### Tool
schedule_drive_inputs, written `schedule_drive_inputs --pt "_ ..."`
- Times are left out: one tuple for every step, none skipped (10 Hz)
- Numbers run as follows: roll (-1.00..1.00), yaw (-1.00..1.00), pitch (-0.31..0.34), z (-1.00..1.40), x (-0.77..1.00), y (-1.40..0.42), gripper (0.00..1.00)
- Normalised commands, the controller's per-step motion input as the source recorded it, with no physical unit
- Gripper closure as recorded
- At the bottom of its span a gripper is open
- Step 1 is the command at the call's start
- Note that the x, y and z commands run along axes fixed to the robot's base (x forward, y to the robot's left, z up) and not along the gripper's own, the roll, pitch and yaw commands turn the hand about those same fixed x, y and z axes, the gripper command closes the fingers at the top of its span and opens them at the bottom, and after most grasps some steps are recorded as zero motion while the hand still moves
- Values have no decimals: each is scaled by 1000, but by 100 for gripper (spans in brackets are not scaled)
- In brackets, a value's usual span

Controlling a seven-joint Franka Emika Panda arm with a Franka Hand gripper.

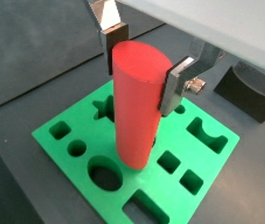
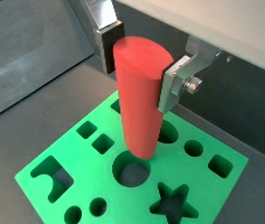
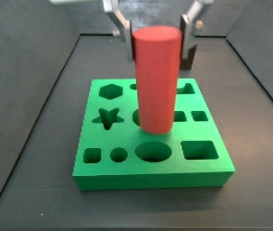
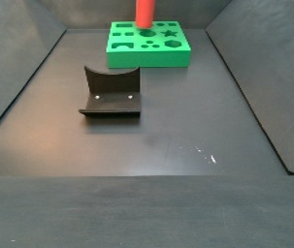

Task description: Insert the oval object.

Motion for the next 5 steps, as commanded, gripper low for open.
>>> schedule_drive_inputs --pt "160 220 27 -126 89 -677 100" --pt "0 466 -19 -186 -143 -520 100" --pt "-70 534 -50 -140 -209 -349 100" --pt "-71 557 -83 -117 -263 -260 100" --pt "-30 420 -84 -91 -343 -129 100"
